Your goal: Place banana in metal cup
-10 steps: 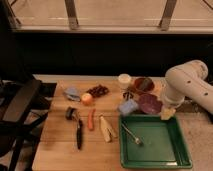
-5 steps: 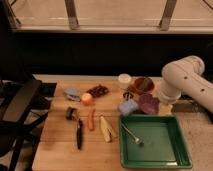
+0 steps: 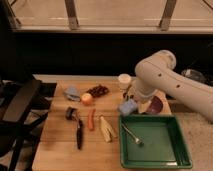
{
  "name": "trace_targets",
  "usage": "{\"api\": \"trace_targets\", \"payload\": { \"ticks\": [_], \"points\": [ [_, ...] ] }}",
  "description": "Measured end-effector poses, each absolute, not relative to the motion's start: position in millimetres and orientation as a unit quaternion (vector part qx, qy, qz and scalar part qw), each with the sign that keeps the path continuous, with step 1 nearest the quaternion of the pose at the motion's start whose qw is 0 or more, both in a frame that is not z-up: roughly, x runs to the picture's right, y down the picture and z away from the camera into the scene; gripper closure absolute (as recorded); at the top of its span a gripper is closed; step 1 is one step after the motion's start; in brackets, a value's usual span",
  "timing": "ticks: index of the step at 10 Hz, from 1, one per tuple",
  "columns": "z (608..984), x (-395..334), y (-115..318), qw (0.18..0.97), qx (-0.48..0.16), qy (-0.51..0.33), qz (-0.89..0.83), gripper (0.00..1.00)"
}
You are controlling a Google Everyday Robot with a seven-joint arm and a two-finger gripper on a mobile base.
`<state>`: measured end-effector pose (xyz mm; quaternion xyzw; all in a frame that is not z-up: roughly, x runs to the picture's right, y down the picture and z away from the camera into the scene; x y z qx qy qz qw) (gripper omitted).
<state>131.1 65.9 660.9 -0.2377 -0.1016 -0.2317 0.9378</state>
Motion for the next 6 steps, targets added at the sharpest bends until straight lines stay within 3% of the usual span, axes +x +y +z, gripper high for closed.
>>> {"api": "trace_targets", "payload": {
  "ticks": [3, 6],
  "points": [
    [640, 74, 74, 0.903, -0.216, -0.165, -0.333, 0.35],
    [639, 71, 76, 0.899, -0.215, -0.170, -0.342, 0.35]
  ]
}}
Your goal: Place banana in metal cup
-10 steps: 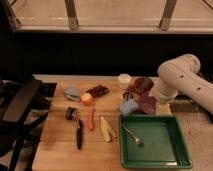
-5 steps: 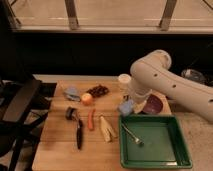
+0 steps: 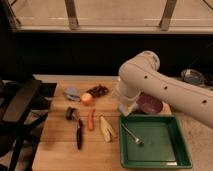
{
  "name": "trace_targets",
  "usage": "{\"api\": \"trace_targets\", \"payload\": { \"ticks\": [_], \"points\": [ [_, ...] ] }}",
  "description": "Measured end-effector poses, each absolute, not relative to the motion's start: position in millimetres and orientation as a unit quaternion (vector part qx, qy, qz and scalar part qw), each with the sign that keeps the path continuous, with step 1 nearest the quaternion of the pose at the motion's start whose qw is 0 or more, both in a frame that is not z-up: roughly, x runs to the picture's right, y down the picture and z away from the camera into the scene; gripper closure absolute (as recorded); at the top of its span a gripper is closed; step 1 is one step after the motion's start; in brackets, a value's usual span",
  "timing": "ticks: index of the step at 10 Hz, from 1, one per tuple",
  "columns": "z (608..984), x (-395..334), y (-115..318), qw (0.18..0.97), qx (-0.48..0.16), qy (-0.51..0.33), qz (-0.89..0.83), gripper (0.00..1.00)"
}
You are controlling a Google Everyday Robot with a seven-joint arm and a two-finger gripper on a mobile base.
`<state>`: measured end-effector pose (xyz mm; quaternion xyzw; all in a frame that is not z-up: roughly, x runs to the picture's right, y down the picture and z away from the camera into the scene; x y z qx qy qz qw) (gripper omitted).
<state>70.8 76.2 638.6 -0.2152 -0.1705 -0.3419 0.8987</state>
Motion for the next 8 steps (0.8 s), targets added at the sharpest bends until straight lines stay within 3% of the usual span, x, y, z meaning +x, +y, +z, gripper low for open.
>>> {"api": "trace_targets", "payload": {
  "ticks": [3, 8],
  "points": [
    [656, 66, 81, 0.873, -0.203, -0.198, -0.398, 0.35],
    [699, 1, 91, 0.805, -0.197, -0.237, -0.507, 0.35]
  ]
}}
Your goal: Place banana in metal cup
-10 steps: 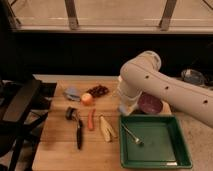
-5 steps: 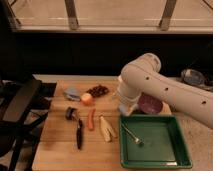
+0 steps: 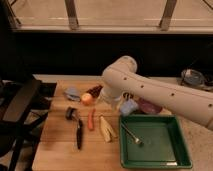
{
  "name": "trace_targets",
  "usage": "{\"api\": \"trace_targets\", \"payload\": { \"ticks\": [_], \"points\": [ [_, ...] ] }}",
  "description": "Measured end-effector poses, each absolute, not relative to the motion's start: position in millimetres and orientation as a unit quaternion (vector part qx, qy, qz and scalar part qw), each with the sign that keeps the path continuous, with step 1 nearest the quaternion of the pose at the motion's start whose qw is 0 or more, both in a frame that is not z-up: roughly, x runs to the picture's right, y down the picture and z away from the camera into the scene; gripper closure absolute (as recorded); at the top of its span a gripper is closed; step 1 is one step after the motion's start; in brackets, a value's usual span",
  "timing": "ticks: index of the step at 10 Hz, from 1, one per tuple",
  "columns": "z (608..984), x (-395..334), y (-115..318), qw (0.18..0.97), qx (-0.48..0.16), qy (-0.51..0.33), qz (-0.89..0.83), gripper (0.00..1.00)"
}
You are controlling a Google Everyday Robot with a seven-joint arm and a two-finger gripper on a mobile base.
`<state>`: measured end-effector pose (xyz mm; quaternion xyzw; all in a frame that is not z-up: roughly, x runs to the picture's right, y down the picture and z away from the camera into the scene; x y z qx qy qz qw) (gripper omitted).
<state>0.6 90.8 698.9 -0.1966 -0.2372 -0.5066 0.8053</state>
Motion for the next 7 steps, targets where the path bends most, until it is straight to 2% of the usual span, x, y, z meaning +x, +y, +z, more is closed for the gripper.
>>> {"api": "trace_targets", "payload": {
  "ticks": [7],
  "points": [
    [765, -4, 130, 0.767, -0.212, -0.305, -0.524, 0.35]
  ]
}}
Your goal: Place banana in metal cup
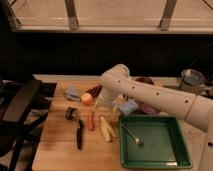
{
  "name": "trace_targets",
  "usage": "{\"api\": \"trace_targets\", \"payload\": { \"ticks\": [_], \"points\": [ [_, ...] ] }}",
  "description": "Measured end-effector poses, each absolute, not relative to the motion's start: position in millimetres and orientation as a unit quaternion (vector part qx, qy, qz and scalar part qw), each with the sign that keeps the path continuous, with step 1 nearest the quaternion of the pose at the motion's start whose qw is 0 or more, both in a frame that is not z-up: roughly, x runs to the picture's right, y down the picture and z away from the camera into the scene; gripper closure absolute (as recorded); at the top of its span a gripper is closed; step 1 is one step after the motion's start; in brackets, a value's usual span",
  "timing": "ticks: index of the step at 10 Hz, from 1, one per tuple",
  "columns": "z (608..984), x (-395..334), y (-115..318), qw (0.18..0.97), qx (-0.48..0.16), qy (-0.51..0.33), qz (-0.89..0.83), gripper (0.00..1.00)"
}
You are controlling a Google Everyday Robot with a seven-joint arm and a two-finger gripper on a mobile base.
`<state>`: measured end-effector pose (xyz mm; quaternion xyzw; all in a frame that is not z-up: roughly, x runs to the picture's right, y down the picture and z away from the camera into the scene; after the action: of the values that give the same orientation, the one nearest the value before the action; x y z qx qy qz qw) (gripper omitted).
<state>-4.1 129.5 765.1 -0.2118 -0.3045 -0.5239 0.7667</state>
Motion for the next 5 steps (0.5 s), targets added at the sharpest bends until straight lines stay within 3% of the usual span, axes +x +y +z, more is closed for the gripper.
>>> {"api": "trace_targets", "payload": {
  "ticks": [5],
  "points": [
    [772.4, -4.5, 138.2, 0.762, -0.209, -0.323, -0.520, 0.35]
  ]
}}
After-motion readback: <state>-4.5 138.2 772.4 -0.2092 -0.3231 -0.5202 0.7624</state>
